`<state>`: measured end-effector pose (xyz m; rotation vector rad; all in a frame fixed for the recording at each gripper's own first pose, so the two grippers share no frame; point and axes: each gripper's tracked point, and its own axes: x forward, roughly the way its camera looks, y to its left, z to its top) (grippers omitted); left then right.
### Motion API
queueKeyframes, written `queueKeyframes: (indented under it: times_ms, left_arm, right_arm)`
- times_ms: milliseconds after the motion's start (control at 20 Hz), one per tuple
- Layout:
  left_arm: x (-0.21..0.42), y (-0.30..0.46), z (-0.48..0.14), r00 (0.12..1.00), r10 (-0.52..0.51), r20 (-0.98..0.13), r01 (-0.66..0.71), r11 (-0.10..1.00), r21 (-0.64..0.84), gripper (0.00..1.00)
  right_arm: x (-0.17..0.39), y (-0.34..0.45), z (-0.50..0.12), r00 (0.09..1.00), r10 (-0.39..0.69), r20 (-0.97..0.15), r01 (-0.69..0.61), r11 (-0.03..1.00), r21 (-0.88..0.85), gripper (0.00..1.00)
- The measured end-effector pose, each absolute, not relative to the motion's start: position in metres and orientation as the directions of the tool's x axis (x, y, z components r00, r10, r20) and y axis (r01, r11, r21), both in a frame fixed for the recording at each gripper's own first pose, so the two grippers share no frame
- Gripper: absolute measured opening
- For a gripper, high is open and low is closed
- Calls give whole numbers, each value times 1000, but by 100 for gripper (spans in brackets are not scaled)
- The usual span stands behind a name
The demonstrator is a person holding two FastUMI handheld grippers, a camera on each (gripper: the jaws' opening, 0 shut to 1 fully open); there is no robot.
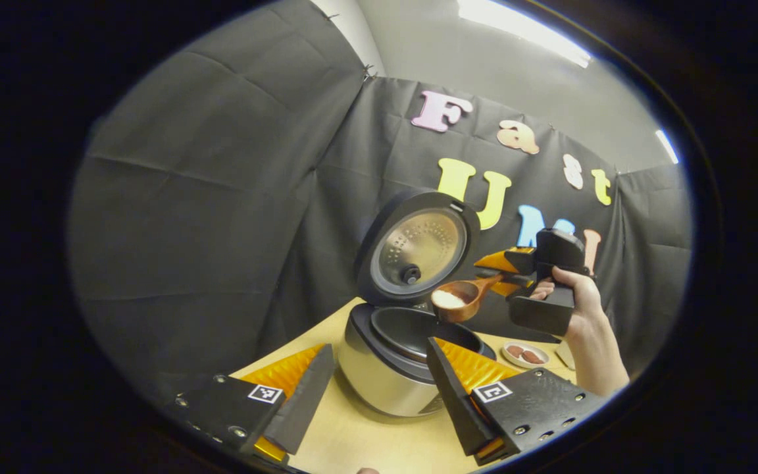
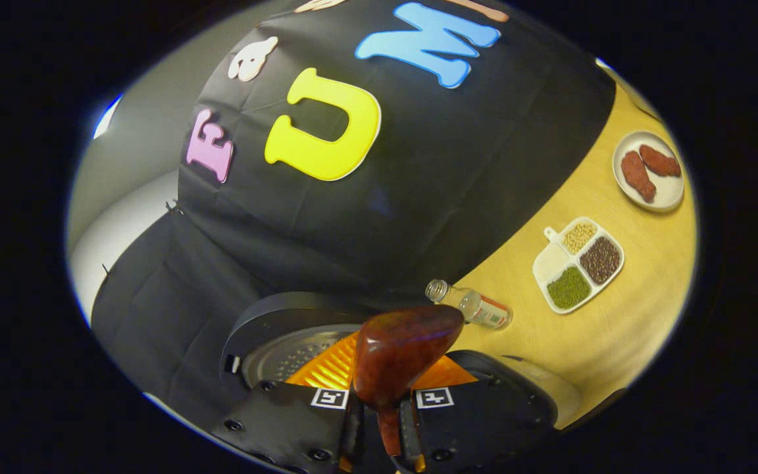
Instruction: Close the left gripper, press the button to open the rice cooker; take a wooden spoon from the chopstick holder with the right hand, scoop a spoonful of rice and pour it into the rice cooker, then put the wooden spoon back into the chopstick holder.
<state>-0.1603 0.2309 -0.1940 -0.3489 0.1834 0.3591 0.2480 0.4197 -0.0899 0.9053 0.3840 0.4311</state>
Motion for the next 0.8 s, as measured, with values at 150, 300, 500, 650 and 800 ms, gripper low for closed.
queueKeyframes:
  times_ms: [150,300,500,650,800]
  left_arm:
    - [-159,231,-187,926,304,-225,-363,881,-304,89]
    - [-156,230,-187,928,301,-219,-359,880,-311,89]
    - [-151,227,-183,931,298,-213,-353,885,-305,89]
    - [-150,227,-184,929,303,-213,-357,884,-302,89]
    - [-153,228,-185,928,304,-216,-360,883,-303,89]
  right_arm:
    - [251,429,-84,852,507,-134,-282,657,699,23]
    - [250,431,-85,861,491,-134,-325,733,598,23]
    - [250,442,-98,848,507,-156,-375,780,500,19]
    - [247,448,-99,841,523,-139,-428,800,420,23]
    - [242,454,-96,835,537,-119,-469,808,357,23]
